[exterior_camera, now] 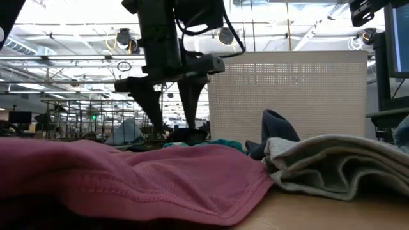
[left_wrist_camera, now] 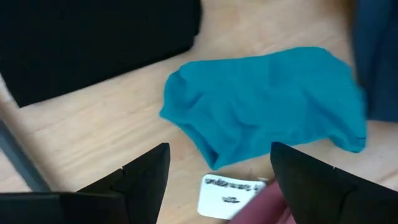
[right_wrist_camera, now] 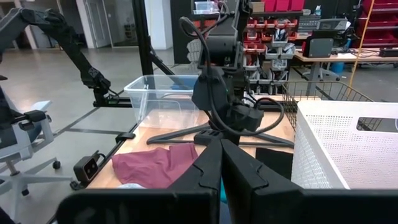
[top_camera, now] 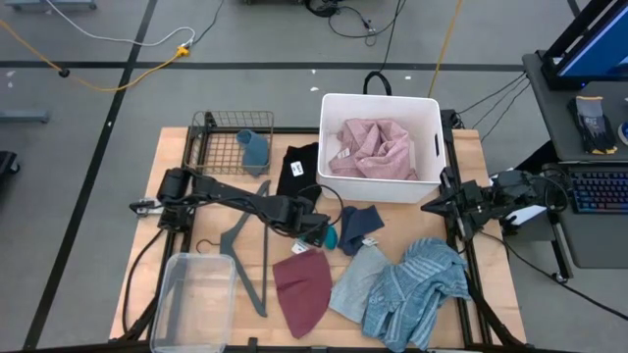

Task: Pick & Place Cloths
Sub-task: Put the blue sock in the gold wire basket

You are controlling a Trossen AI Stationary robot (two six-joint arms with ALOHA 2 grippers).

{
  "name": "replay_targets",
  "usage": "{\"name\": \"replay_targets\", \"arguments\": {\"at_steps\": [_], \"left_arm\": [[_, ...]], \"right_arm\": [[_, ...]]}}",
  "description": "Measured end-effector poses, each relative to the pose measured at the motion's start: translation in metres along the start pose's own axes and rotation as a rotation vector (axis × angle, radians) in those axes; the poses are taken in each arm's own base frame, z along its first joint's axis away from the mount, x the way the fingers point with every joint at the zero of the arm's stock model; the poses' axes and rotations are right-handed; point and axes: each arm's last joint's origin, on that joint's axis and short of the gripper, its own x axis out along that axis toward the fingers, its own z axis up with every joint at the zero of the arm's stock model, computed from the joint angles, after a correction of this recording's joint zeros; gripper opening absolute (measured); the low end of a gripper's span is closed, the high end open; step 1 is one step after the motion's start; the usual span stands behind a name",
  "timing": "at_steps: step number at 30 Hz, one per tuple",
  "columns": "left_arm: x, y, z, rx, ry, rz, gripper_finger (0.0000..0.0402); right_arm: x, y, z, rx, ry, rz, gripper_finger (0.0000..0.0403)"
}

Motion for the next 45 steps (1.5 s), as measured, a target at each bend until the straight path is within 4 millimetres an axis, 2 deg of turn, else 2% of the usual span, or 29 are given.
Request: {"name": "replay_targets", "arguments": {"at_steps": [8, 13, 19, 27, 32, 42, 45], "left_arm": [[0.002, 0.002, 0.007, 0.015, -0.012, 0.002, 0.0283], [0.015, 0.013, 0.004, -0.014, 0.011, 0.034, 0.0283], [0.037, 0.020, -0.005, -0.068, 0.062, -0.038, 0.0282], [0.043, 0.023, -0.007, -0.111, 0.062, -0.066, 0.0275], [0.044, 0.025, -0.007, -0.120, 0.043, -0.048, 0.0215], [0.046, 0.027, -0.007, -0.112, 0.005, -0.019, 0.0030], [0.046, 0.026, -0.007, -0.114, -0.004, -0.019, 0.0008]], "right_arm": [[0.000, 0.000, 0.000, 0.000, 0.000, 0.000, 0.0004], [0.000, 0.000, 0.000, 0.000, 0.000, 0.000, 0.0004], [0.000, 0.000, 0.000, 0.000, 0.000, 0.000, 0.0004], [0.000, 0.000, 0.000, 0.000, 0.000, 0.000, 0.0004], [0.000, 0.000, 0.000, 0.000, 0.000, 0.000, 0.0004], [0.000, 0.000, 0.000, 0.000, 0.000, 0.000, 0.0004], [0.000, 0.000, 0.000, 0.000, 0.000, 0.000, 0.0004]]}}
